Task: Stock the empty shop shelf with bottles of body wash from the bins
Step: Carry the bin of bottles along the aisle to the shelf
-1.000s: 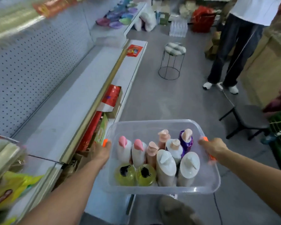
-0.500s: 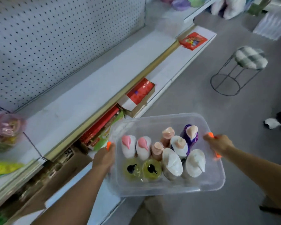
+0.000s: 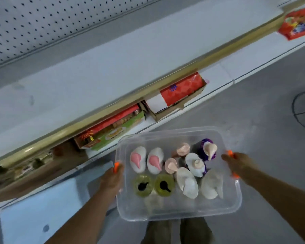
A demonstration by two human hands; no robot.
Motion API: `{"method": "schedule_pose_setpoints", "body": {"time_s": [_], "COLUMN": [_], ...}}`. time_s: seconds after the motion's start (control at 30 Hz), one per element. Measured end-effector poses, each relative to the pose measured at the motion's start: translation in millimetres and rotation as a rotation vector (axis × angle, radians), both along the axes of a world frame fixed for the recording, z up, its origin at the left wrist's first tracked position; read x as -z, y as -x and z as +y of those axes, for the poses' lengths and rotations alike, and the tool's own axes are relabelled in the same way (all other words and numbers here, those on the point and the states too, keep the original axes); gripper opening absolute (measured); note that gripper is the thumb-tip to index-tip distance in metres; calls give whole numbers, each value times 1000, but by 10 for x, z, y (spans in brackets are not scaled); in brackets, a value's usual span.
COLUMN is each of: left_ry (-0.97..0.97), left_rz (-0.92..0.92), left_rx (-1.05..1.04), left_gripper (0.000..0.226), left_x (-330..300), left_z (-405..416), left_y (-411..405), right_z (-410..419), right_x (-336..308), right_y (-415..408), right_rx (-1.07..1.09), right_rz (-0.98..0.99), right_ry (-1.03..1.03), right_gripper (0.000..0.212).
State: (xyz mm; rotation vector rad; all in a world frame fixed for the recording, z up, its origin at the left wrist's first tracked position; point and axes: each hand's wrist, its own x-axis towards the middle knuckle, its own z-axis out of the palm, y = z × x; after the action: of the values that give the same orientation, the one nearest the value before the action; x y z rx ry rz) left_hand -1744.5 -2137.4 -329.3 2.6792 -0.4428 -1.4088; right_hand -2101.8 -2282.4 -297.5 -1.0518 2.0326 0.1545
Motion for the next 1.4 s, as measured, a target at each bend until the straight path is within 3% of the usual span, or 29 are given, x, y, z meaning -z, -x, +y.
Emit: {"method": "schedule_pose_setpoints", "body": {"time_s": [0.13,0.23,0.43,0.73,1.0,1.13,1.23,1.3,1.4], "left_ry": [-23,-25,25,18,-59,-123,-68,-71,-31], "left_rz": [46,33,75,12,39,72,97,121,117], "left_rx": [-145,-191,-347,-330,-315,-227,-57,98,158], "left_gripper": [48,80,49,58,70,74,62,51,42], "left_x": [758,1483,2497,3356,3452,3169,2780,2408,1789], "left_z": [-122,-112,-110,-102,-160,-302,-344,-372,-411], "left_y": [127,169,253,219,207,239,233,273,350], "right_z": [-506,-831,-1235,-1317,-1262,-1080,-830,-669,-455], "right_x": [877,1536,2628,3514,3517,3202,2792,2425,1783], "right_y": [-116,-186,-345,-397,-449,-571,-671,-757,-915], "right_rx": [-125,-216,-278,-272,-312,-284,-319,-355,-471], "right_rz": [6,7,0,26,70,101,88,37,-50], "right_ry": [-33,-50,-38,-58,-131,-48,-29,-44,-70], "right_gripper": [29,24,13,17,30,43,48,41,17]}}
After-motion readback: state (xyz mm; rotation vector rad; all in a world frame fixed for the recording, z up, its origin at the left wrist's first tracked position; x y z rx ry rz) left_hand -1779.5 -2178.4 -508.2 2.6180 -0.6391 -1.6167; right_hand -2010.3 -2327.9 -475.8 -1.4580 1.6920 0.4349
